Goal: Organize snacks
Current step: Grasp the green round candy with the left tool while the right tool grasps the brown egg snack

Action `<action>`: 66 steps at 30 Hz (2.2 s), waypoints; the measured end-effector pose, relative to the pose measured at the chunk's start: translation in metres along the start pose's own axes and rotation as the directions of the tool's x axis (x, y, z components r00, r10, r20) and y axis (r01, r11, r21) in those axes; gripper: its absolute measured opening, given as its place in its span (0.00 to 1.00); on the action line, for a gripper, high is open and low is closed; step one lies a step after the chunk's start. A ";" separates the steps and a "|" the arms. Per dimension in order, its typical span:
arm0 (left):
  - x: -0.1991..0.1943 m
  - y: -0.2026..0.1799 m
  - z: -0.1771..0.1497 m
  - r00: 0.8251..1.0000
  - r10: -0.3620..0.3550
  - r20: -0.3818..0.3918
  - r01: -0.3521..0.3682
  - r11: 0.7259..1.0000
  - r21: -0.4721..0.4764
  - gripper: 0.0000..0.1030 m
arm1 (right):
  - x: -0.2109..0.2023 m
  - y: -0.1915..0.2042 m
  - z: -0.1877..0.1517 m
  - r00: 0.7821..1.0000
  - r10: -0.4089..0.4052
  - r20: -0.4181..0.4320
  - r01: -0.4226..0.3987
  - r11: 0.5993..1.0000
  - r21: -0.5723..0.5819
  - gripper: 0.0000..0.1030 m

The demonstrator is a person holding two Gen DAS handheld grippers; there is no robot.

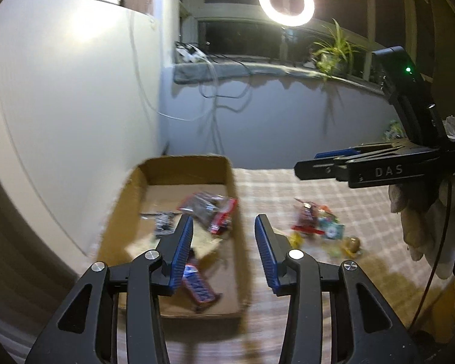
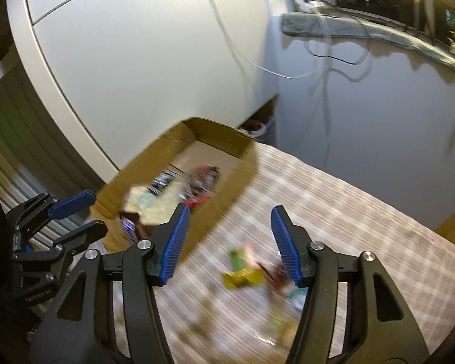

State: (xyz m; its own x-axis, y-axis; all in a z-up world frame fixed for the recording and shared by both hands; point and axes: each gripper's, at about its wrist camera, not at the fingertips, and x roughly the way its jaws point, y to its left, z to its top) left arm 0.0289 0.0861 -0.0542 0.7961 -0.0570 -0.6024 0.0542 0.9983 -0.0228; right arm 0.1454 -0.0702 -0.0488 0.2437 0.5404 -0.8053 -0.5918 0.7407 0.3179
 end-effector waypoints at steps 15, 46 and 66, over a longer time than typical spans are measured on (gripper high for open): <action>0.057 -0.078 -0.028 0.951 -0.253 -0.179 0.256 0.967 -0.006 0.41 | -0.020 -0.075 -0.087 0.989 -0.093 -0.111 0.101 0.993 0.067 0.62; 0.124 -0.122 -0.050 0.906 -0.282 -0.315 0.306 0.952 0.028 0.17 | 0.011 -0.076 -0.132 0.975 -0.096 -0.200 0.095 0.995 -0.015 0.29; 0.075 -0.083 -0.026 0.955 -0.242 -0.172 0.246 0.969 -0.003 0.17 | -0.020 -0.059 -0.099 0.991 -0.094 -0.098 0.095 0.996 0.002 0.28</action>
State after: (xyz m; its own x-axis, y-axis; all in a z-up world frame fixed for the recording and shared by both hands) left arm 0.0685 -0.0003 -0.1180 0.6434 -0.2940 -0.7068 0.2460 0.9538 -0.1728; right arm 0.0997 -0.1641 -0.1007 0.2214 0.4266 -0.8769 -0.5645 0.7893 0.2414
